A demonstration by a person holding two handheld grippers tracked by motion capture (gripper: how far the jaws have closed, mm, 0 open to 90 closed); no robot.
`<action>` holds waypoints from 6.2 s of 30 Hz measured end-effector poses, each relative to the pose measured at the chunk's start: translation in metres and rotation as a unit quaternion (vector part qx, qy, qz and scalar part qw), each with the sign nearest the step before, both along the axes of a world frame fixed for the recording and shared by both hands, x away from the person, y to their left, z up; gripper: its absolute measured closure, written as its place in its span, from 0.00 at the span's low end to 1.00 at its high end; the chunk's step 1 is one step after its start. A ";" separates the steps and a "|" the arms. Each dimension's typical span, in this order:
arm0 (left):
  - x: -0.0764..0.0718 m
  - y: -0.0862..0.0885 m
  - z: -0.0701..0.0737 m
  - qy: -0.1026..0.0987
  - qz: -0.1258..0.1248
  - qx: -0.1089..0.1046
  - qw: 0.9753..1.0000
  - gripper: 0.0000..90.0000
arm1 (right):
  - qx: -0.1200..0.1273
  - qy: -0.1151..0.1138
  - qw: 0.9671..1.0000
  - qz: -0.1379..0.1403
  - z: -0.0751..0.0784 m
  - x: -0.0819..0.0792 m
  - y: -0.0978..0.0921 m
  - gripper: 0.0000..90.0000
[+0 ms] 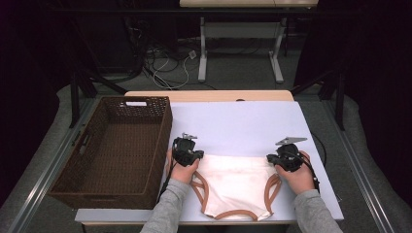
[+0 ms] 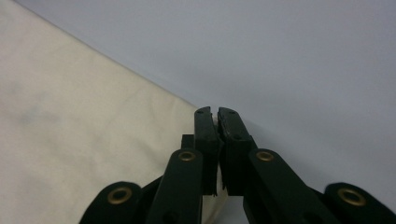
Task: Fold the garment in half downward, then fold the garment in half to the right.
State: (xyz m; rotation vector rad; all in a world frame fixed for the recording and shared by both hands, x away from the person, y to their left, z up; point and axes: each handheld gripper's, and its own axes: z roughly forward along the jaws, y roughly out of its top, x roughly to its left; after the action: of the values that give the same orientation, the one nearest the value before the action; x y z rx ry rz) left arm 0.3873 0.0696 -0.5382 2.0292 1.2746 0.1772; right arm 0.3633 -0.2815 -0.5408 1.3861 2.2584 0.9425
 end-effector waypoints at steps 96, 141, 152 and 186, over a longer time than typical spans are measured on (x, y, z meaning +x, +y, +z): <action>0.060 -0.004 0.018 -0.025 0.039 -0.005 0.999 0.98 | 0.017 -0.072 0.997 -0.026 0.031 0.055 0.016 0.68; 0.055 -0.002 0.020 -0.022 0.033 -0.015 0.999 0.98 | 0.066 -0.108 0.987 0.103 0.038 -0.016 0.066 0.13; 0.055 -0.001 0.021 -0.021 0.033 -0.017 0.999 0.98 | 0.075 -0.097 0.987 0.102 0.036 -0.018 0.076 0.09; 0.054 -0.002 0.022 -0.025 0.031 -0.019 0.999 0.98 | 0.026 -0.104 0.984 0.145 0.023 -0.035 0.108 0.23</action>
State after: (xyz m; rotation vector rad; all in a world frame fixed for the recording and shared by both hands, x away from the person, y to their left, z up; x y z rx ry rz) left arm 0.4414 0.0679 -0.5166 1.9429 1.3006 0.2304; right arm 0.3284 -0.1735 -0.5174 0.9393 2.3252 1.1843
